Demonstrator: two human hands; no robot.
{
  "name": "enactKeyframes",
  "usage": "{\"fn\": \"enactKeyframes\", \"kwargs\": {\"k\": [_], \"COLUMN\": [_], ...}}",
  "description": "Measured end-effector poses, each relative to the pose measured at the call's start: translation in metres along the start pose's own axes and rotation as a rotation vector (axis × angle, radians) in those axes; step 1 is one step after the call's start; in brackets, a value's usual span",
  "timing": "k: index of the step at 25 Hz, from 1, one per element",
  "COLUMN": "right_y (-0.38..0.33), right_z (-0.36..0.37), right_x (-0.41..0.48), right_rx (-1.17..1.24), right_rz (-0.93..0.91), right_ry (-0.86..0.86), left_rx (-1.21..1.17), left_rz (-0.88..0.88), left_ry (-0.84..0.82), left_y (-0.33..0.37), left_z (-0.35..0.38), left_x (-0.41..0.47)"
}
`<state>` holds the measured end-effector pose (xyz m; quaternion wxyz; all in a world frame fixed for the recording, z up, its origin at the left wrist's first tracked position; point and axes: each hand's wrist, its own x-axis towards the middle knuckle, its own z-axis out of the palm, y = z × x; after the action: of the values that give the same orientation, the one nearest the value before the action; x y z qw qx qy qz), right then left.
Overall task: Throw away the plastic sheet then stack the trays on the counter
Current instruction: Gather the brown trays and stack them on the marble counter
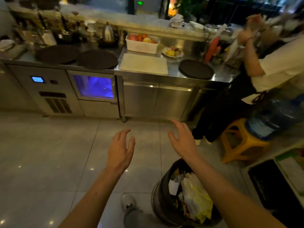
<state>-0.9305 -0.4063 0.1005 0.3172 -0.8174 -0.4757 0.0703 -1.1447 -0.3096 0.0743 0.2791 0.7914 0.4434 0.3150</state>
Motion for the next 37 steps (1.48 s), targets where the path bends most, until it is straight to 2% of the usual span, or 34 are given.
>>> {"fn": "enactKeyframes", "kwargs": {"k": [8,14,19,24,28,31,37], "right_y": [0.037,0.047,0.074,0.104,0.128,0.161,0.264], "right_z": [0.027,0.057,0.064,0.074,0.075,0.069,0.059], "right_x": [0.120,0.218,0.288,0.381,0.454,0.510,0.599], "right_rx": [0.079,0.203,0.259,0.291,0.334,0.434,0.820], "right_rz": [0.225,0.403,0.560,0.697,0.864,0.994,1.235], "right_ry": [0.234,0.283,0.289,0.311,0.391,0.454,0.576], "left_rx": [-0.018,-0.057,-0.170,-0.315,-0.364,-0.413,-0.372], "left_rz": [0.221,0.282,0.240,0.188,0.090,-0.040,-0.212], "left_ry": [-0.222,-0.345,-0.441,-0.468,-0.565,-0.661,-0.823], "left_y": [-0.003,0.010,0.021,0.017,0.021,0.038,0.064], "left_z": [0.063,0.108,0.158,0.211,0.253,0.296,0.400], "left_x": [0.162,0.296,0.386,0.493,0.570,0.621,0.684]}}
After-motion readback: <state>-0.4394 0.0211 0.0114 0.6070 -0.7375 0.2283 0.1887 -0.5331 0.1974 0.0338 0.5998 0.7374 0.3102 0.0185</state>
